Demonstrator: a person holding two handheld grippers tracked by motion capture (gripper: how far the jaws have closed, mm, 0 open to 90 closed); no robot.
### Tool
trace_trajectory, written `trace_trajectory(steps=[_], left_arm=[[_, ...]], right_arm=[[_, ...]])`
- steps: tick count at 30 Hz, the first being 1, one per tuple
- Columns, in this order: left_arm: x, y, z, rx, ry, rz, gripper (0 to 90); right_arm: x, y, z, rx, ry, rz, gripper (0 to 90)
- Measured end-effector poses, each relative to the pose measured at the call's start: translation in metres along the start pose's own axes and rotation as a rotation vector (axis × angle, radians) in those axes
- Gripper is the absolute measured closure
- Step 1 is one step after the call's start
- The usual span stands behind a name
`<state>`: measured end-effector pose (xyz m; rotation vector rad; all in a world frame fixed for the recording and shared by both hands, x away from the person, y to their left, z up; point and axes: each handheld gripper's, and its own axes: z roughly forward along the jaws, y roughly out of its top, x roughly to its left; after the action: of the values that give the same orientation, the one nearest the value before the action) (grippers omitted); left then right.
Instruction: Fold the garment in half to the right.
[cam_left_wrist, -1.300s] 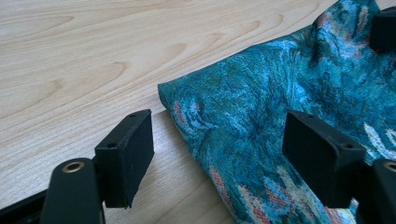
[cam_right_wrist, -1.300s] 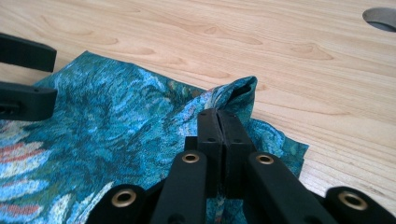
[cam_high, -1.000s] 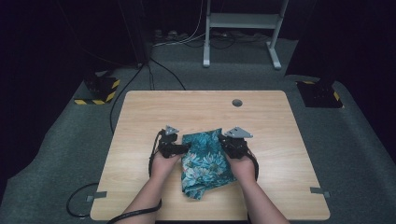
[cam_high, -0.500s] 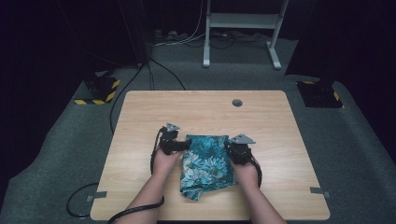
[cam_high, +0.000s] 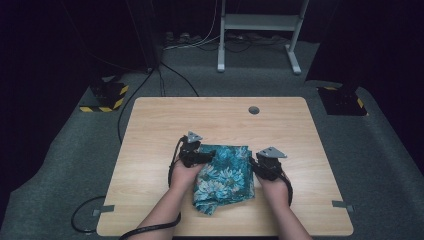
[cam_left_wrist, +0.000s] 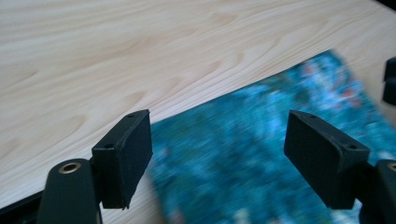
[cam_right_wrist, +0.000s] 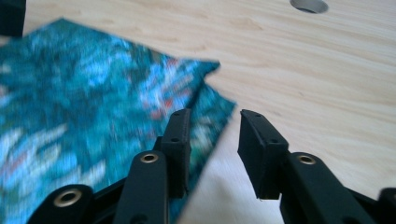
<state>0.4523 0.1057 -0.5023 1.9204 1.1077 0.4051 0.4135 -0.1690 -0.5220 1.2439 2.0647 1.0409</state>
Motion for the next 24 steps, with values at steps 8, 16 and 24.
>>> trace_trajectory(steps=[8,16,24], left_arm=[[-0.045,0.021,0.019,0.016,-0.053,0.051,28.2],[-0.075,0.034,0.046,0.048,-0.072,0.08,34.9],[-0.087,0.037,0.078,0.121,-0.035,0.071,52.9]], right_arm=[[0.008,-0.021,-0.009,0.041,0.051,0.001,60.4],[0.018,-0.026,-0.017,0.041,0.087,-0.022,64.9],[0.02,-0.031,-0.018,0.065,0.113,-0.041,71.8]])
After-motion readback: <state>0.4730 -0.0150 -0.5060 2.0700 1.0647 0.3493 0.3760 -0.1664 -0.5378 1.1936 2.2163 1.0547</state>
